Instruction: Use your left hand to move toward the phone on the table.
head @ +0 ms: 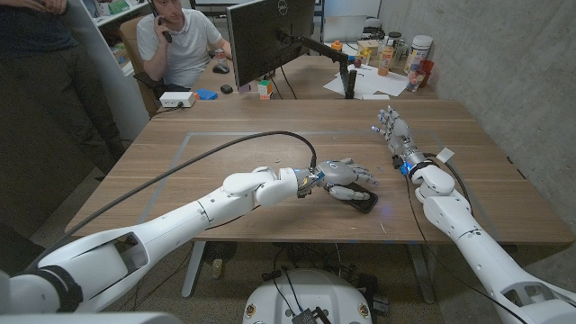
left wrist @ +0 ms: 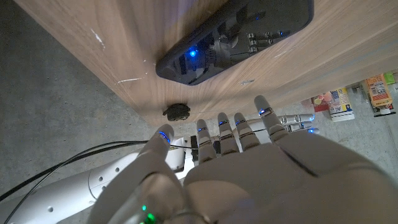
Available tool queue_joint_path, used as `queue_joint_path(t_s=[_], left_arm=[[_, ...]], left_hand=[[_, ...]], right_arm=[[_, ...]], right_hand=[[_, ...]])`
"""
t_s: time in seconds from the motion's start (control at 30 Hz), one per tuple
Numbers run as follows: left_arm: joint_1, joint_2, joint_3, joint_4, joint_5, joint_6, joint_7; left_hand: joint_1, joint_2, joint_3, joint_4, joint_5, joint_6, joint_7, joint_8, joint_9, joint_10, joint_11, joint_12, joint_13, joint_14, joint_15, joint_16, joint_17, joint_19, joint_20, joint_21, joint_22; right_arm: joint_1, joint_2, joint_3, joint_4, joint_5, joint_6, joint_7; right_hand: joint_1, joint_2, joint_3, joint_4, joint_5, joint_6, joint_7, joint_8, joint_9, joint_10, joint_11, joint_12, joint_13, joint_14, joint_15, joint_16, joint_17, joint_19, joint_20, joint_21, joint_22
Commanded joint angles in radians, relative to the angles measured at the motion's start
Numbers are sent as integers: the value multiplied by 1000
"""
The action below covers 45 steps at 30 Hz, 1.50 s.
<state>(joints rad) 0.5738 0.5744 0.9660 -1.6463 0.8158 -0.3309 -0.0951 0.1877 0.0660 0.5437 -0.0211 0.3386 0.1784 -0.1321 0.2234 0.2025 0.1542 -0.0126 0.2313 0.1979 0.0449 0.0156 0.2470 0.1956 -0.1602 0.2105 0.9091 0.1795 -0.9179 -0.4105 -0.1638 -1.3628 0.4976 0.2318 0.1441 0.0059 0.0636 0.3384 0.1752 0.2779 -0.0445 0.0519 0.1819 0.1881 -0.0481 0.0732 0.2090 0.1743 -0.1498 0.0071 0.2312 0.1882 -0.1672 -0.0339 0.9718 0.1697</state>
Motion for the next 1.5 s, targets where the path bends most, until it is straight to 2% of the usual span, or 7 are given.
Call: queue_joint_path(t_s=[0.03,0.73,1.5], left_arm=[[11,21,22,-34,105,55,-14],[38,62,25,-86,200,115,-16],[29,62,22,-73,192,93,-5]], left_hand=[[2,9,5,-5,-3,-14,1,-4,4,-8,-1,-2,2,-12,2,-7,4,-7,1,-6,1],[-3,26,7,0,-6,-41,0,-13,6,-38,4,-13,4,-52,-2,-21,13,-28,1,-25,2],[-6,43,6,6,-9,-50,5,-13,9,-51,6,-16,5,-65,-10,-22,20,-34,1,-35,3]], right_arm=[[-26,-3,10,-29,5,-5,-12],[-43,-4,5,-60,-5,-13,-27],[-35,0,-5,-55,-16,-14,-38]], right_hand=[[2,117,2,2,10,7,0,6,5,3,6,4,4,5,-2,0,3,-51,-5,-5,4],[2,117,1,2,10,9,-1,6,5,5,5,3,4,6,-1,-2,3,-49,-4,-12,4],[3,116,-1,1,11,10,0,5,5,6,5,2,3,8,-1,-5,3,-46,-3,-21,4]])
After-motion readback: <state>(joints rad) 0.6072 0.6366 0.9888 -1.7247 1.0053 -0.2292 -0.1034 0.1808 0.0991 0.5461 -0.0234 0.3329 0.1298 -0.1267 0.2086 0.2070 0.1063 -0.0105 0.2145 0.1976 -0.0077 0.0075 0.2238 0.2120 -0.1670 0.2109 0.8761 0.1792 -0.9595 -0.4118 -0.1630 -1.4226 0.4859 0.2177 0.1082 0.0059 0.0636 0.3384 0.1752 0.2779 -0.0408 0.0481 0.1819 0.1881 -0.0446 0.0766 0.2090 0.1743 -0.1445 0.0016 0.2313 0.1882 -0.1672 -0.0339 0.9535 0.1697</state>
